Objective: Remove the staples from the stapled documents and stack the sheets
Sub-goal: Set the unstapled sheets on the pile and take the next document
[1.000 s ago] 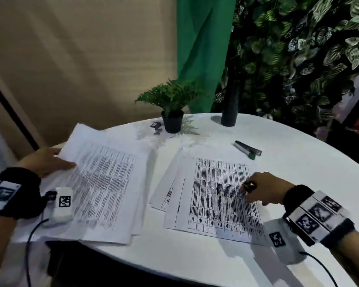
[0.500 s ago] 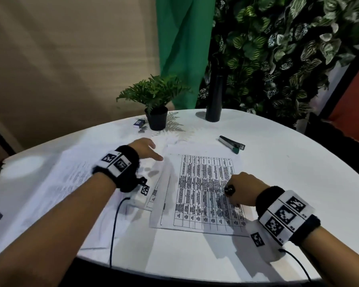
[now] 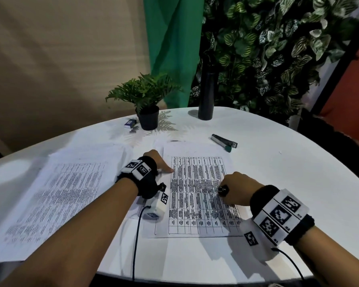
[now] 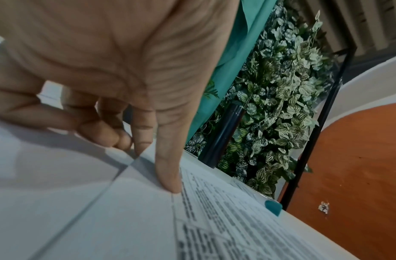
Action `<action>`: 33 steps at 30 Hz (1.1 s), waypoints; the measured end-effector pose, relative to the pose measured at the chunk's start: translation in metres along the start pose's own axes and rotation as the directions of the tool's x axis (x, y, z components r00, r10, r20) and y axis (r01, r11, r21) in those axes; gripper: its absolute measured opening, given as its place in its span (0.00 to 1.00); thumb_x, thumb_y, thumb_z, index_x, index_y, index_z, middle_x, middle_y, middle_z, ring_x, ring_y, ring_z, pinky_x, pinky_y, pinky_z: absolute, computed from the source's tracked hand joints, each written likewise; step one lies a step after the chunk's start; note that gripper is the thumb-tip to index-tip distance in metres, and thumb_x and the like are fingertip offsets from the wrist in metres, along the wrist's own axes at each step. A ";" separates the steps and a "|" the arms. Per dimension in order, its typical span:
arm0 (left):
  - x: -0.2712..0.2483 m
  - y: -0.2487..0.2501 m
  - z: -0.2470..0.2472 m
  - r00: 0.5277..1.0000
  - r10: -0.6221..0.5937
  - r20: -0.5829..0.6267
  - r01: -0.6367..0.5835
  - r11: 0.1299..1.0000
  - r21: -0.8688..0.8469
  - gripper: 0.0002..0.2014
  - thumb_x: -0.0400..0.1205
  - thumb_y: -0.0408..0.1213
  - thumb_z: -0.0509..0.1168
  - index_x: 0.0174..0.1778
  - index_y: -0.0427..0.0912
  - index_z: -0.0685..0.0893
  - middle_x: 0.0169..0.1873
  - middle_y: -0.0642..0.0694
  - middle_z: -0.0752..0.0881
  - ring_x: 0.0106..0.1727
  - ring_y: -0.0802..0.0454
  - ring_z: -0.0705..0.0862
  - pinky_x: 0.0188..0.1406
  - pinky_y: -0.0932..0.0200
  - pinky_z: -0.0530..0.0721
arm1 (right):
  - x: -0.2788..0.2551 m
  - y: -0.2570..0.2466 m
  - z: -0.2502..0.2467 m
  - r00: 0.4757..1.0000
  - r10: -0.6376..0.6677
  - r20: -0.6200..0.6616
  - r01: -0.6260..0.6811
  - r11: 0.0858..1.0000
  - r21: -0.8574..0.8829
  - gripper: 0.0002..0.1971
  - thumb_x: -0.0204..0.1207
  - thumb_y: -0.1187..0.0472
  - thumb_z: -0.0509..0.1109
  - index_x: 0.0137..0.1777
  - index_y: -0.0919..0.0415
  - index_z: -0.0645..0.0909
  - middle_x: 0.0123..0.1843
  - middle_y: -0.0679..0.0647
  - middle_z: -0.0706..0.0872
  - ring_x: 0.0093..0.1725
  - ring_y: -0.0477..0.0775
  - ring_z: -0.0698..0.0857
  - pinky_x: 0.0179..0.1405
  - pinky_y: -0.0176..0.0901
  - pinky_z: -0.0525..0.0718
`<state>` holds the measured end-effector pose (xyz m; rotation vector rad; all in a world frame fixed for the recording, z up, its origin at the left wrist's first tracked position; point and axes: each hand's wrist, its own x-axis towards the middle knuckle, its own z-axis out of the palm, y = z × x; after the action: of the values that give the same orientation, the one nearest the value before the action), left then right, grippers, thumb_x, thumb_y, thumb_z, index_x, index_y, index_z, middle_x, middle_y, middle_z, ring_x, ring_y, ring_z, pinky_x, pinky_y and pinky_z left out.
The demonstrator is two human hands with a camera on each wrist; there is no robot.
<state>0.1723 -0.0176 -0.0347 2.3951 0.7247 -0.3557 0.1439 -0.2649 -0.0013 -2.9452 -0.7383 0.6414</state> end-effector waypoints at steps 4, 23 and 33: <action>-0.011 -0.005 -0.003 0.999 0.048 -0.009 -0.049 0.997 -0.056 0.22 0.75 0.43 0.73 0.23 0.39 0.69 0.27 0.45 0.73 0.33 0.50 0.75 0.33 0.61 0.73 | 0.000 0.004 -0.003 1.000 -0.005 -0.002 0.005 0.996 0.084 0.05 0.70 0.65 0.69 0.44 0.62 0.86 0.39 0.55 0.84 0.43 0.57 0.84 0.34 0.37 0.78; -0.082 -0.009 -0.065 0.621 0.453 -0.639 -0.781 0.424 -0.459 0.13 0.67 0.23 0.77 0.27 0.42 0.81 0.29 0.47 0.74 0.24 0.66 0.70 0.30 0.75 0.69 | 0.010 0.020 -0.075 0.894 0.287 -0.344 0.332 0.091 0.939 0.07 0.71 0.66 0.74 0.38 0.57 0.78 0.29 0.49 0.84 0.29 0.43 0.86 0.18 0.25 0.70; -0.085 -0.002 -0.086 0.671 0.398 -0.626 -0.738 0.275 -0.616 0.40 0.55 0.42 0.85 0.58 0.46 0.70 0.60 0.39 0.82 0.61 0.44 0.84 0.60 0.49 0.84 | -0.020 0.018 -0.083 0.849 0.303 -0.434 0.426 0.095 0.900 0.08 0.71 0.69 0.71 0.34 0.57 0.82 0.26 0.45 0.87 0.27 0.39 0.85 0.16 0.27 0.63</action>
<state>0.1082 0.0016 0.0659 1.5384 0.0022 0.6696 0.1690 -0.2850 0.0798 -1.5138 -0.1378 0.0959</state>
